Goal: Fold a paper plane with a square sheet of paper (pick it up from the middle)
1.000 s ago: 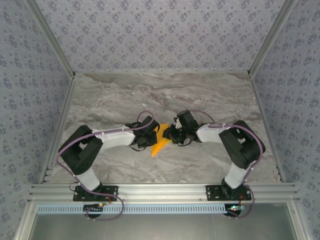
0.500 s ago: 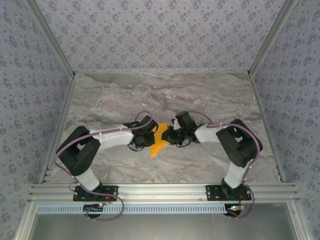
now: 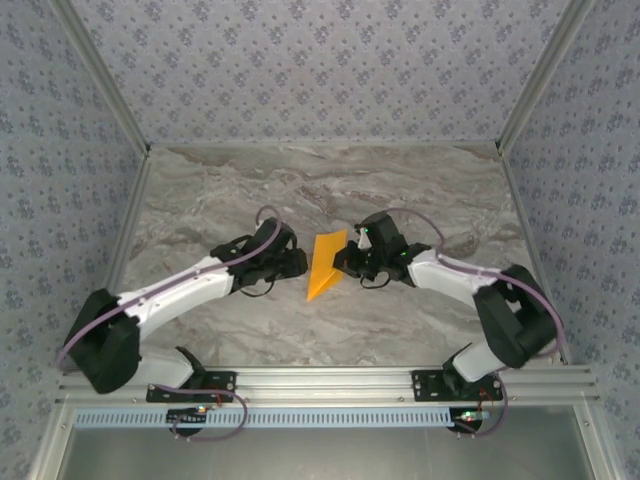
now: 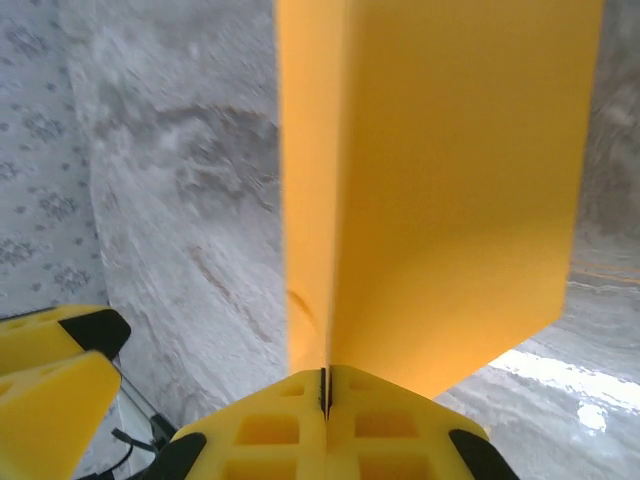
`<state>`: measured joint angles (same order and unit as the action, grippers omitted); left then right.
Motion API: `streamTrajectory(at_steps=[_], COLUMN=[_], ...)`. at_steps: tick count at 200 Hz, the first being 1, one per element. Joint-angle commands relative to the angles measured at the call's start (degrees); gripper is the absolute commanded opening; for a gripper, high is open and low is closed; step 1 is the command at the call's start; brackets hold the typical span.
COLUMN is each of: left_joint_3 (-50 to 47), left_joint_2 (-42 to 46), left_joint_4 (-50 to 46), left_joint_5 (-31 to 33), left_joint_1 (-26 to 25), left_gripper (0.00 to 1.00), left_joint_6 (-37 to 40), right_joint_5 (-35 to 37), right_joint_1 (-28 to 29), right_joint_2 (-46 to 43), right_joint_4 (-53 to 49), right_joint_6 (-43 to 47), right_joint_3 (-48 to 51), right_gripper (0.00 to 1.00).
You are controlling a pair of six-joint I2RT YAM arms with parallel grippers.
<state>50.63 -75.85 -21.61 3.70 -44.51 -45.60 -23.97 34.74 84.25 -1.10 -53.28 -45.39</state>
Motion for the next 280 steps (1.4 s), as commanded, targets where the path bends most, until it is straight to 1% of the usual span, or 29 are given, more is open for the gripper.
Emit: streamTrajectory(at_steps=[1,32,46,64,92,111,125,154,182,203,242,265,280], left_joint_3=[-1.9,-4.8,-6.0,-7.5,-10.4,-11.8,-12.7,-14.2,-12.8,-12.4,-10.2,-9.8,-8.8], left_joint_2=[5.0,9.3,9.9,9.6,8.0,5.8,4.1,0.1,-5.0,-8.8,-15.8,-19.0,-20.9], left_joint_4=[1.8,5.9,8.1,10.9,18.4,22.7,25.6,33.2,35.1,39.0,44.1,47.7,48.0], left_joint_5=[-1.2,-2.8,-3.5,-3.7,-3.0,-1.5,-0.2,-0.1,-0.3,1.5,2.0,2.5,2.7], left_joint_1=[0.2,0.0,-0.2,-1.3,-4.8,-7.2,-8.5,-10.1,-11.1,-11.7,-12.4,-13.0,-13.4], left_gripper=[0.56,0.7,0.75,0.8,0.9,0.94,0.96,0.95,0.92,0.9,0.87,0.86,0.83], left_joint_6=[3.2,5.1,6.5,9.6,15.9,20.0,22.6,28.4,33.7,37.2,41.7,43.0,44.3], right_joint_5=[7.6,13.2,15.3,17.0,15.6,14.3,14.1,11.6,8.2,5.8,2.0,0.5,0.3], right_joint_1=[-0.1,1.0,1.6,2.5,2.4,1.3,0.3,-2.3,-4.4,-5.4,-6.8,-7.5,-7.8], right_joint_2=[-5.8,-11.1,-11.5,-10.7,-6.8,-4.4,-3.1,-0.3,2.7,4.8,7.3,7.9,7.9], right_joint_4=[-8.8,-14.0,-15.0,-14.4,-9.9,-8.7,-9.6,-10.4,-11.1,-12.3,-15.6,-16.8,-17.8], right_joint_6=[1.5,1.3,0.0,-4.1,-11.7,-14.1,-15.6,-19.6,-22.2,-23.6,-23.8,-23.7,-23.5], right_joint_3=[-3.0,-6.2,-6.9,-6.0,-2.9,-2.3,-2.7,-2.4,-3.0,-3.6,-5.1,-6.0,-6.5], right_gripper=[0.0,0.0,0.0,0.0,0.0,0.0,0.0,0.0,0.0,0.0,0.0,0.0,0.0])
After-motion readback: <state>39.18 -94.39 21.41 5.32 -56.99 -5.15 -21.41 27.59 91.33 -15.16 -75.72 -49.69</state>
